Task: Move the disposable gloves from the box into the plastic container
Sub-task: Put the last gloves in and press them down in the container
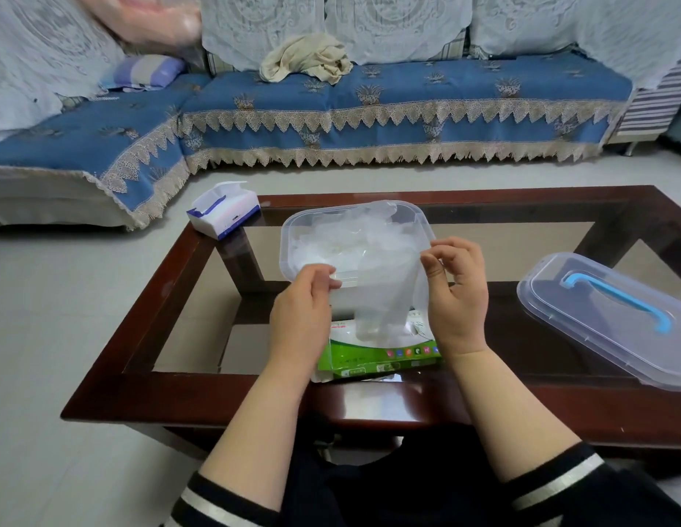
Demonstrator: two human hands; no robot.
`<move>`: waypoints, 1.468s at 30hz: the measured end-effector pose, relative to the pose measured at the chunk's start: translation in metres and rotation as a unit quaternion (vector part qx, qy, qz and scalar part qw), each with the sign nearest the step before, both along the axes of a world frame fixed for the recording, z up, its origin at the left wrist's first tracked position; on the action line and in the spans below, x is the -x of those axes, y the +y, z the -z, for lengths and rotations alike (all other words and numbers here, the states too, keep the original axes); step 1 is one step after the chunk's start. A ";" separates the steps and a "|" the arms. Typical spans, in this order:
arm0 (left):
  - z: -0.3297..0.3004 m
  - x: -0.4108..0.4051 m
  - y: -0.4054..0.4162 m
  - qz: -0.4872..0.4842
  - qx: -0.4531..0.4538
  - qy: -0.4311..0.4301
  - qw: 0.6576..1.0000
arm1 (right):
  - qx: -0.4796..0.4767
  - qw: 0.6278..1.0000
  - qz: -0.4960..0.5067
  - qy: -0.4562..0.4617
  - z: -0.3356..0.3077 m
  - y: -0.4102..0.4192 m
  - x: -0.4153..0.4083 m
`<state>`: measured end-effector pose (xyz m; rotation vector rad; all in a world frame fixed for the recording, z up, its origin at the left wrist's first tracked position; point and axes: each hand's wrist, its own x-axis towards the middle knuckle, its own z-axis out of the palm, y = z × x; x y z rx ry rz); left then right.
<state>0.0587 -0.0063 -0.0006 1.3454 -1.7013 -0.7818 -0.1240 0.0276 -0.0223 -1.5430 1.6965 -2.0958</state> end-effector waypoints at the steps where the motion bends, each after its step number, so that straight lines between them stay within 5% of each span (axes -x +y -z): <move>1: -0.012 0.003 0.001 0.036 -0.043 0.086 0.995 | -0.001 1.000 -0.004 -0.006 0.000 0.000 0.000; 4: -0.031 0.015 -0.001 0.158 -0.131 0.165 0.965 | -0.001 1.000 -0.005 0.000 -0.001 -0.001 -0.001; 12: -0.076 0.064 -0.024 0.275 -0.030 0.032 0.960 | 0.051 0.995 0.085 0.005 0.000 -0.003 0.006; 18: -0.133 0.063 -0.069 0.259 0.049 0.068 0.962 | 0.067 0.993 0.093 0.009 0.000 -0.003 0.009; 21: -0.120 0.052 -0.094 0.219 0.013 0.047 0.974 | 0.054 0.995 0.086 0.022 0.002 -0.002 0.007; 27: -0.062 0.038 -0.130 0.137 -0.031 -0.176 0.974 | 0.009 0.996 0.071 0.060 0.010 -0.006 0.001; 34: -0.031 0.038 -0.132 0.149 0.006 -0.533 0.833 | -0.003 0.993 0.043 0.114 0.011 -0.006 -0.007; 38: -0.034 0.033 -0.128 0.107 0.082 -0.582 0.802 | -0.043 0.995 -0.014 0.084 0.010 -0.003 -0.008; 44: -0.036 0.015 -0.118 0.050 0.191 -0.515 0.834 | -0.198 0.975 -0.041 0.094 0.005 0.005 -0.008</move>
